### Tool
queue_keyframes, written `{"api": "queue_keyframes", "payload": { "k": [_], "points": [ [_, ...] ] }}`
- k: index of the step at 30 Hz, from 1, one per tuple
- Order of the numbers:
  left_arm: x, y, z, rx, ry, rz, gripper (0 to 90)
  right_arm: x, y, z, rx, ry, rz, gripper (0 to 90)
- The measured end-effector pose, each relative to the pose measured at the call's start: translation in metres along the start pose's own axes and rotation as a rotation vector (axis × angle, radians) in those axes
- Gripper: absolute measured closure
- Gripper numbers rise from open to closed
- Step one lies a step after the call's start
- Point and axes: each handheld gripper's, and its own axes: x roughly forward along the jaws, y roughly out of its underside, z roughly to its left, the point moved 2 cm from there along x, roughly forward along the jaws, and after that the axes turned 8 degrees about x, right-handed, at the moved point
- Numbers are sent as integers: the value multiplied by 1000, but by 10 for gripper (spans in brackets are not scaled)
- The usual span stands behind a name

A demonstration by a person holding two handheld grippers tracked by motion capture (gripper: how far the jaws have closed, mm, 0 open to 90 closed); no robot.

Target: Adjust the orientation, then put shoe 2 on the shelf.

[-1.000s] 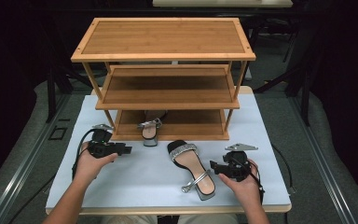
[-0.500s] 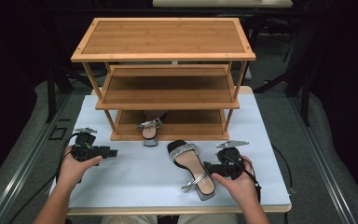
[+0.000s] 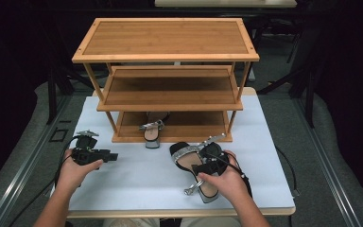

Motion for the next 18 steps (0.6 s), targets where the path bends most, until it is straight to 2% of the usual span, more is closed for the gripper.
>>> {"api": "queue_keyframes", "payload": {
  "k": [2,8,10,15,18],
  "points": [
    [-1,-1,-2,10,15,-3,517,4,-1,2,-9,4,34,323],
    [2,-2,-8,35,5,24,502,10,-5,5,-8,17,99,317],
    [2,-2,-9,39,5,37,496,12,-6,6,-8,19,113,314],
    [1,-3,-10,37,-2,19,495,16,-7,7,-4,34,144,311],
    [1,-3,-11,37,0,19,495,18,-7,7,4,24,152,308]
  ]
}}
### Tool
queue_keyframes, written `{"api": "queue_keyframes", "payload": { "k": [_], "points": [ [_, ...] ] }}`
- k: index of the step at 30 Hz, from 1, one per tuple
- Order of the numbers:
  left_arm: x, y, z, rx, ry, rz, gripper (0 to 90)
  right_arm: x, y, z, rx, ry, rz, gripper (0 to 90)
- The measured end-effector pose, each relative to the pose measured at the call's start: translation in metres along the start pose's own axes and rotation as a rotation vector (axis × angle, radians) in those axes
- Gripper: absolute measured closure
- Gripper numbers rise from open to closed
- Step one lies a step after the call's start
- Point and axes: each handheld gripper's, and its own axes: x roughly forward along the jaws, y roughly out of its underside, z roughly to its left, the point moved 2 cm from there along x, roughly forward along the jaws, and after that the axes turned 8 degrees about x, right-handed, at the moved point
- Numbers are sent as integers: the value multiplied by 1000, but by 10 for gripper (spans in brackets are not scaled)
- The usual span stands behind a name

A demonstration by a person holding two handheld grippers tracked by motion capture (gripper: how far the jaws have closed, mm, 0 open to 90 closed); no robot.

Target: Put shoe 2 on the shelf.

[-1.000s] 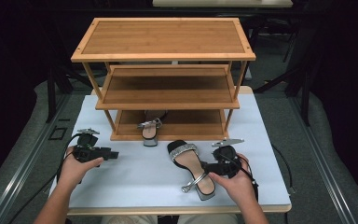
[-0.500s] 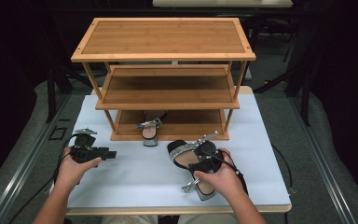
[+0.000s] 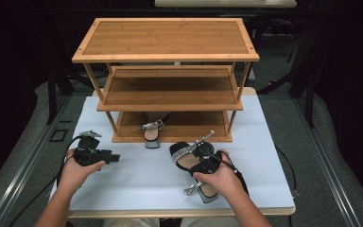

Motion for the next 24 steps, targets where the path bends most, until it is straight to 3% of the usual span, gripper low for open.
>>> {"api": "queue_keyframes", "payload": {
  "k": [10,16,24],
  "points": [
    [1,1,-1,-8,-3,8,480,7,-1,6,-19,5,55,286],
    [1,1,-2,-12,-5,7,480,14,-2,4,-10,11,98,288],
    [0,1,-1,-17,1,-1,480,15,-3,0,31,18,119,358]
  ]
}}
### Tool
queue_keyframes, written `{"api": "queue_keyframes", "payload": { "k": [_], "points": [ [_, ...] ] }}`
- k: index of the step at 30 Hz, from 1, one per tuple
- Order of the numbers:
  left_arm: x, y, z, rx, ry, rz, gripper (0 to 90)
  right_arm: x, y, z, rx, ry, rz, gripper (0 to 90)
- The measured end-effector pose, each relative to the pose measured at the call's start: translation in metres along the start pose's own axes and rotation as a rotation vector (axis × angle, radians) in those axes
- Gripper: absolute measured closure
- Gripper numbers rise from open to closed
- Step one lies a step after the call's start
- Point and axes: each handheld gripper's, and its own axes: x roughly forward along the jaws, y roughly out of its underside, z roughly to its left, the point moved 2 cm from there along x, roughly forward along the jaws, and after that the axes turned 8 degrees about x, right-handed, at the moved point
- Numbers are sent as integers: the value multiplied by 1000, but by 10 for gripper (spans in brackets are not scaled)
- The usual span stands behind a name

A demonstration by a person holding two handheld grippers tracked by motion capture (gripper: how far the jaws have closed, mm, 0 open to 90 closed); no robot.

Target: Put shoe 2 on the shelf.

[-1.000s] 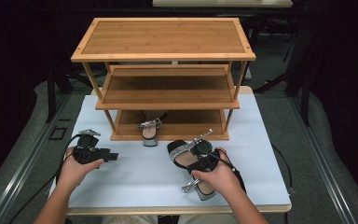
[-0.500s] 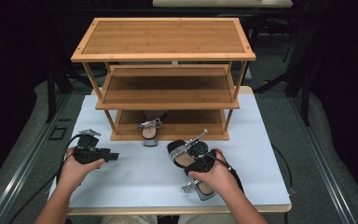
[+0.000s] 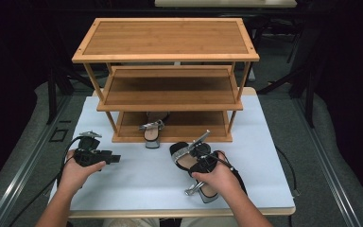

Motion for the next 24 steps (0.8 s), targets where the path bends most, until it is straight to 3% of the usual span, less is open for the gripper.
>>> {"api": "queue_keyframes", "payload": {
  "k": [5,11,12,24],
  "points": [
    [1,0,0,1,2,5,480,0,-3,-1,25,-13,23,367],
    [1,1,0,-5,3,1,480,-2,-5,-5,10,-4,30,391],
    [0,1,1,-4,5,4,480,-2,-6,-7,14,-32,40,399],
    [1,1,0,-4,2,3,480,-3,-8,-8,-18,-2,66,403]
  ]
}}
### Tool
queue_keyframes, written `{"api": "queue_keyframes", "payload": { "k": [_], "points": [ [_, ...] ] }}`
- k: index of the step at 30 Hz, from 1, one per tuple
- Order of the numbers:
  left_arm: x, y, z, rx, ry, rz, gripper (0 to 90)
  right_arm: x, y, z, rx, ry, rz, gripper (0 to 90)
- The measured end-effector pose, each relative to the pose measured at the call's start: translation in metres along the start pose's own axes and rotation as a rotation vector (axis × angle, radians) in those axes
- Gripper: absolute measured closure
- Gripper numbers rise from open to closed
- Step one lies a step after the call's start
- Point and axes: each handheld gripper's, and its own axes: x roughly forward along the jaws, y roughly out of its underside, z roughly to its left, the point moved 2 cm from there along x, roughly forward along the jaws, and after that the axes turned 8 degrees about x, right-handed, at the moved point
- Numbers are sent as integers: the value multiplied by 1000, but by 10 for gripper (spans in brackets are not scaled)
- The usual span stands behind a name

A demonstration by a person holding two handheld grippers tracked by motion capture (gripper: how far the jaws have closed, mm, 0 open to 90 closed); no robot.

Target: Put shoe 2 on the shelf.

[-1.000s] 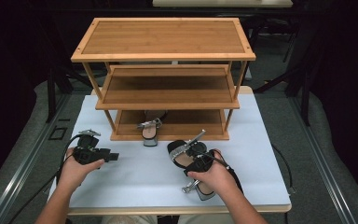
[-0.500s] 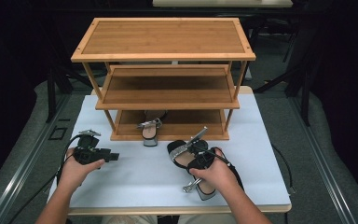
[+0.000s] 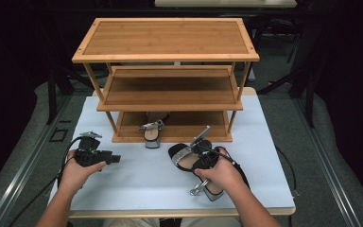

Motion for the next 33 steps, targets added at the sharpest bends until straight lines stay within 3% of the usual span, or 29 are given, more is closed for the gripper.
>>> {"api": "queue_keyframes", "payload": {
  "k": [5,10,25,27,33],
  "points": [
    [0,0,1,-6,-2,-4,480,0,0,-2,54,-24,43,402],
    [1,0,0,-3,1,2,480,0,2,-2,55,-30,67,404],
    [3,1,1,-6,-1,7,478,-2,3,1,22,3,104,399],
    [3,1,1,-5,-1,7,478,0,4,0,-1,13,123,391],
    [4,1,0,-2,2,7,478,1,5,-1,9,-12,134,400]
  ]
}}
